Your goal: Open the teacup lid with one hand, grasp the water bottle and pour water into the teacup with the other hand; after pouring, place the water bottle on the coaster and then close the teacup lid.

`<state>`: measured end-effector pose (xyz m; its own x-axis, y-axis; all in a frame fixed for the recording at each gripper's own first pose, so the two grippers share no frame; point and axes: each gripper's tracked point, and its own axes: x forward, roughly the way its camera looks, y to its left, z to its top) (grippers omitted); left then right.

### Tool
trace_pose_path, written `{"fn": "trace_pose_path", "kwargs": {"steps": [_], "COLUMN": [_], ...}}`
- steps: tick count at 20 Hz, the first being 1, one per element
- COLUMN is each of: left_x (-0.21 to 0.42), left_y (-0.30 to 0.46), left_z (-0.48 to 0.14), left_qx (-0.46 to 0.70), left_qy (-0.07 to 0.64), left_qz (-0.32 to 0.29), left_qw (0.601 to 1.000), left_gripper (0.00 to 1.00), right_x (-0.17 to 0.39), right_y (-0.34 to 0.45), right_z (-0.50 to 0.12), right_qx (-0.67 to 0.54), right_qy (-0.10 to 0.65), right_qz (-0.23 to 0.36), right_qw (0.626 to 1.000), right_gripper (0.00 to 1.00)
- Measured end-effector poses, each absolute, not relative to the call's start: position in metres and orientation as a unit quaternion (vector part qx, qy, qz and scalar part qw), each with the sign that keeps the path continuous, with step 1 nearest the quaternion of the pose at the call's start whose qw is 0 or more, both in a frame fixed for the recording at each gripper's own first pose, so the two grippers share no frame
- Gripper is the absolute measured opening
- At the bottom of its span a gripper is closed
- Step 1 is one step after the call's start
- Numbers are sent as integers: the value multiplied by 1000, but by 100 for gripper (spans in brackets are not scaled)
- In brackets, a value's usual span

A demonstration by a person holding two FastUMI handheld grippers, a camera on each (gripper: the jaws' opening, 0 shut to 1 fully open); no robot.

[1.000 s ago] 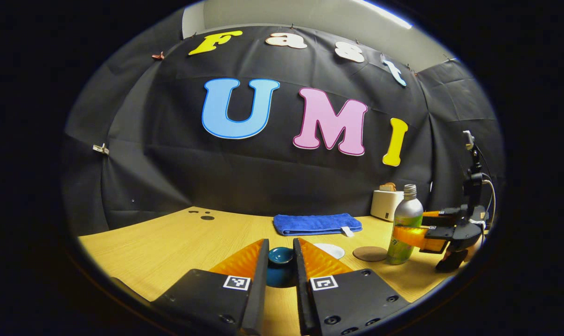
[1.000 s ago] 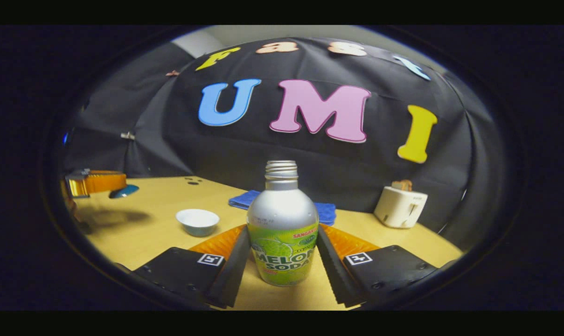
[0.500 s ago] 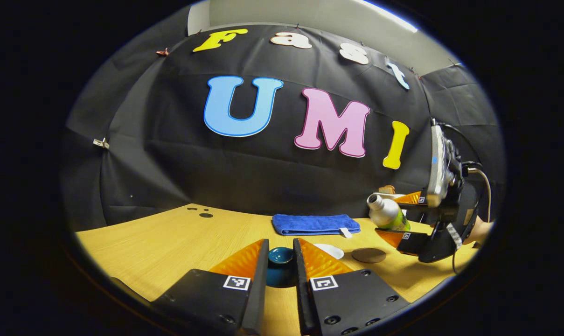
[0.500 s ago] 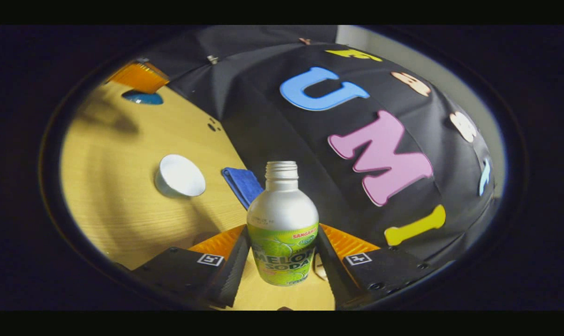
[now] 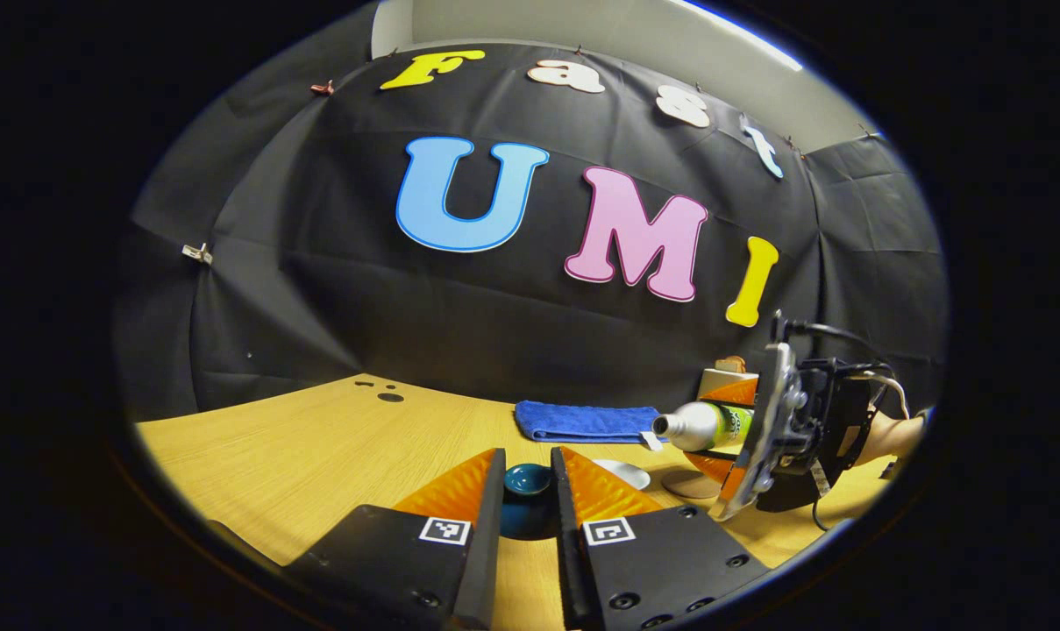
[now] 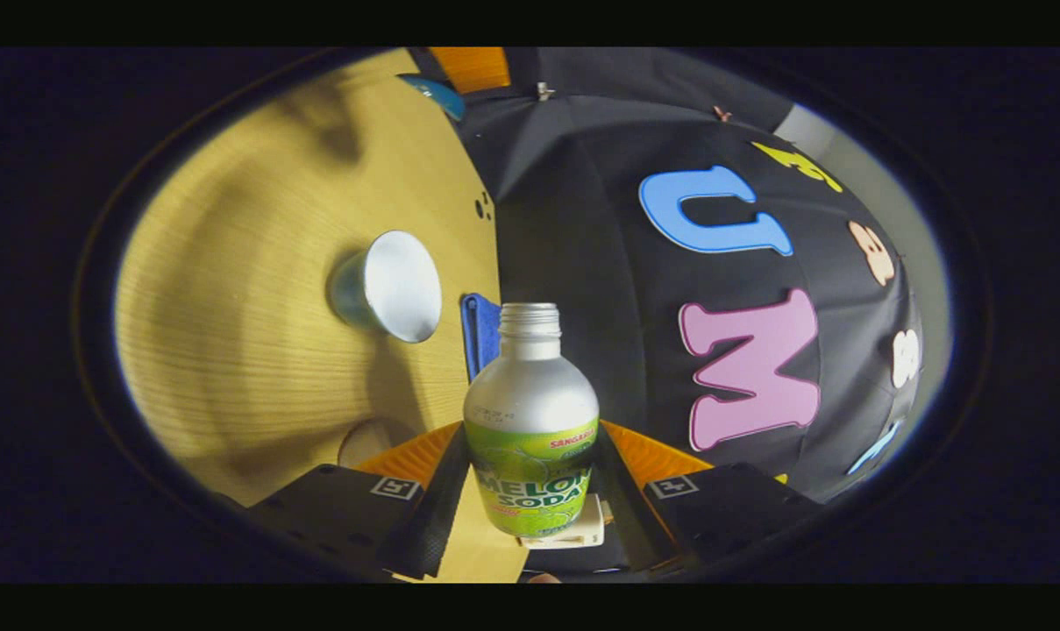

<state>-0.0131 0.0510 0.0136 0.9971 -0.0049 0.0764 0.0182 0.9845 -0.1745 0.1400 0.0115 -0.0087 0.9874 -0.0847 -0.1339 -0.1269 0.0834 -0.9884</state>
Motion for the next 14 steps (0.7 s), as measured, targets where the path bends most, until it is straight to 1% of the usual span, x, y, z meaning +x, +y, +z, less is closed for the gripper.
{"fn": "trace_pose_path", "kwargs": {"steps": [3, 4, 5, 6, 7, 10, 11, 13, 14], "left_x": [-13, -13, -12, -13, -13, -12, -12, -12, -11], "left_y": [53, 53, 53, 52, 51, 52, 53, 52, 52], "left_z": [15, 14, 14, 13, 13, 13, 14, 11, 11], "left_qx": [-90, -90, -89, -88, -87, -88, -88, -87, -86], "left_qy": [-38, -38, -37, -36, -35, -33, -33, -31, -30], "left_qz": [-2, -2, -3, -5, -6, -5, -5, -5, -5], "left_qw": [995, 995, 995, 995, 996, 996, 996, 996, 996], "left_gripper": [33, 33, 33, 33, 33, 32, 33, 33, 33], "right_x": [144, 145, 148, 149, 151, 152, 152, 152, 152], "right_y": [15, 17, 18, 18, 18, 16, 17, 17, 17], "right_z": [-12, -12, -13, -14, -15, -20, -21, -22, -22], "right_qx": [-709, -720, -732, -740, -746, -763, -767, -773, -776], "right_qy": [72, 69, 66, 64, 64, 68, 69, 69, 68], "right_qz": [21, 23, 25, 27, 30, 34, 35, 38, 39], "right_qw": [701, 690, 678, 669, 662, 642, 637, 629, 625], "right_gripper": [79, 82, 82, 78, 78, 78, 75, 78, 78]}}
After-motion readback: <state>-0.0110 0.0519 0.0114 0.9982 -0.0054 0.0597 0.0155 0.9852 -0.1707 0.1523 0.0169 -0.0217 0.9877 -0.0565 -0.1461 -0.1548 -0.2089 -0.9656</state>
